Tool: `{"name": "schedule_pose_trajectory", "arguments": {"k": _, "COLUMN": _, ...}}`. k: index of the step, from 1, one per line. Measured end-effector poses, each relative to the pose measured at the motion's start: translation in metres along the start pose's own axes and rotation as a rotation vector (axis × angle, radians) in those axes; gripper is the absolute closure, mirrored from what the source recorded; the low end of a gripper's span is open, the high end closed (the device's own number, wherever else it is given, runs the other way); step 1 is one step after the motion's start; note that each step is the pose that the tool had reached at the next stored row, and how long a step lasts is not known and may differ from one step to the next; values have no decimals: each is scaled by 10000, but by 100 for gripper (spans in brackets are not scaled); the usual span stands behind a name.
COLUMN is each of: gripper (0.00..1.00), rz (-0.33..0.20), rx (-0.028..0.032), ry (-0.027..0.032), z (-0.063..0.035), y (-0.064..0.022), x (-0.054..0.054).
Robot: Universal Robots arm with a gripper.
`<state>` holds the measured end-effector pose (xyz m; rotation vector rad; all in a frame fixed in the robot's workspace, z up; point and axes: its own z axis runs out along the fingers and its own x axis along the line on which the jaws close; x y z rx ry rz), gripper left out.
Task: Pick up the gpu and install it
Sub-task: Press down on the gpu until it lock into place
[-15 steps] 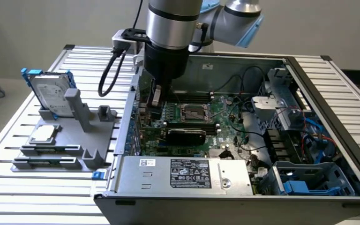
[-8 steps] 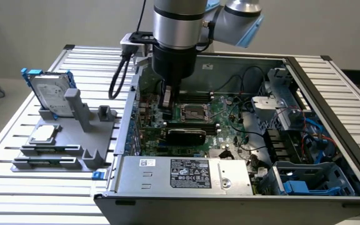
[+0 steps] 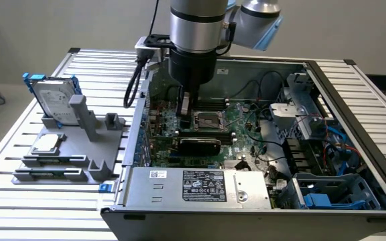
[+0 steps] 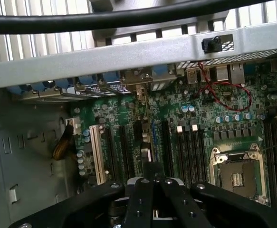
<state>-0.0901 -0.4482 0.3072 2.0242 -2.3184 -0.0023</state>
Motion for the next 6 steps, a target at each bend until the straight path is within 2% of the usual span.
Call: {"name": "schedule_pose_trajectory", "arguments": {"k": 6, "gripper": 89, "rz": -1, "rx": 0, "ry": 0, "z": -1, "y": -10, "x": -1}}
